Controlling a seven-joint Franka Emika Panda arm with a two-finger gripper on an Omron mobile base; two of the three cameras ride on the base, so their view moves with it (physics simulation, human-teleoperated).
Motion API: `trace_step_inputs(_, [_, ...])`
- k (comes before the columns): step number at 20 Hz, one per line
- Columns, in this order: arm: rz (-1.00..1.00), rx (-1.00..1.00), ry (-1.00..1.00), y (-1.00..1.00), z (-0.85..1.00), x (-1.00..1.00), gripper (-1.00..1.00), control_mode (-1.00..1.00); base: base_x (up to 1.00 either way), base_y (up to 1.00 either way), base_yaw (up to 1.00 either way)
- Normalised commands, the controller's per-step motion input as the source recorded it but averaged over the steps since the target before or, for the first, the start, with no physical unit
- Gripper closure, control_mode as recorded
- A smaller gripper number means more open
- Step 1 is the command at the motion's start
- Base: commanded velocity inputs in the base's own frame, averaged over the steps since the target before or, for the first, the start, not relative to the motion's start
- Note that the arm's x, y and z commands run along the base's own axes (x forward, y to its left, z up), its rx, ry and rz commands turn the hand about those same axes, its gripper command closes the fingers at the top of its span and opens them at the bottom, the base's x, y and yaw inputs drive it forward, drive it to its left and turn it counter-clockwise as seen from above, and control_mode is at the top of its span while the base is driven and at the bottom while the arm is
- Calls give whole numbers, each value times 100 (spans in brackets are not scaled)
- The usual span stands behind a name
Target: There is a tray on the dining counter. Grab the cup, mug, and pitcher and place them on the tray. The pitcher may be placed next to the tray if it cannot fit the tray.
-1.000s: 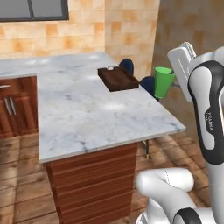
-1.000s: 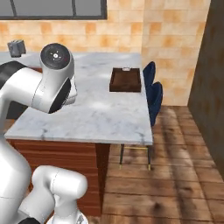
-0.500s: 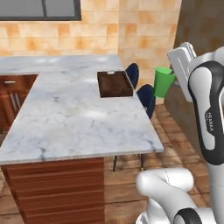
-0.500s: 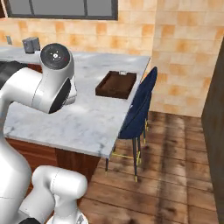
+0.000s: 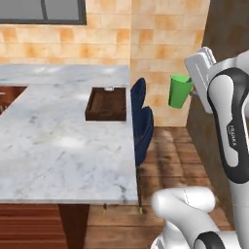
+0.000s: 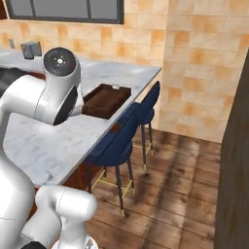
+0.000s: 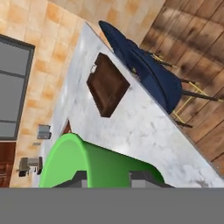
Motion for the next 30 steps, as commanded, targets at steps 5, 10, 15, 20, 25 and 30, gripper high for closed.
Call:
trace_step_inputs(5, [0,0,0,0,0,0,100,100,50,-99,0])
trace_step_inputs(10, [0,0,0,0,0,0,100,100,81,-75,0])
trace_step_inputs(15, [0,0,0,0,0,0,100,100,91,-44,11])
trace_step_inputs(20, [0,0,0,0,0,0,100,100,86,-49,51])
trace_step_inputs(25, [0,0,0,0,0,0,100,100,52,-45,73])
trace_step_inputs(30, [0,0,0,0,0,0,100,100,35,-56,73])
